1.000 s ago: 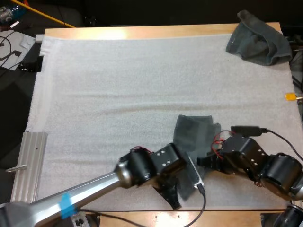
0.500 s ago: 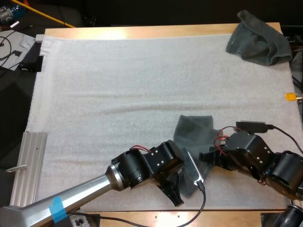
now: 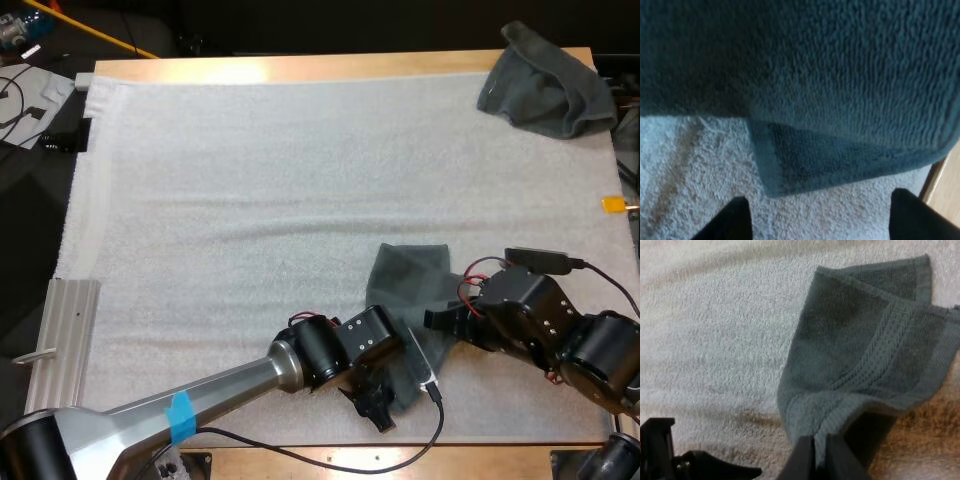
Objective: Pick towel from pile, fold and stack
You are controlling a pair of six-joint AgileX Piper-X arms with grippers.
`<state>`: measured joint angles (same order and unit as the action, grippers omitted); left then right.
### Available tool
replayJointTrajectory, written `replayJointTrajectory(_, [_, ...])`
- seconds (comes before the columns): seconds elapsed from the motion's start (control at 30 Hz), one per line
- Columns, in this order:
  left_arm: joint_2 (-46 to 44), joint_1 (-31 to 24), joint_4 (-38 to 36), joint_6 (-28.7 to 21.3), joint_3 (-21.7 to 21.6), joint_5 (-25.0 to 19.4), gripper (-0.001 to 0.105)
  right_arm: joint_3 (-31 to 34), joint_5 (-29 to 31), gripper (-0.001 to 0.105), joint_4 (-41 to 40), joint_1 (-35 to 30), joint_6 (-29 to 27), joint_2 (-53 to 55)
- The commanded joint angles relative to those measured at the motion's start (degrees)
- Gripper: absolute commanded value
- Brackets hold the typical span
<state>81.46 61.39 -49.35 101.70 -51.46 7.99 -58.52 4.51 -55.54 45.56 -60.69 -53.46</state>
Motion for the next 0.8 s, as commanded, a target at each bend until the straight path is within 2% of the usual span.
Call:
replayJointTrajectory(0.0, [1.2,0.1,0.7,0.0,-0.2,0.1,0.055,-0.3,0.5,0.0,-0.7,0.3,-0.4,0.3])
replayJointTrajectory(0.43, [11.6,0.2,3.0,0.7,-0.2,-0.4,0.053,-0.3,0.9,0.001,-1.2,0.3,-0.4,0.1])
replayJointTrajectory(0.57, [13.1,0.1,3.6,1.0,-0.2,0.7,0.048,-0.3,1.2,0.001,-1.3,0.3,-0.3,0.1])
replayJointTrajectory(0.77, [13.9,0.1,3.7,1.2,-0.2,1.7,0.035,-0.2,1.3,0.0,-1.5,0.2,-0.3,0.4])
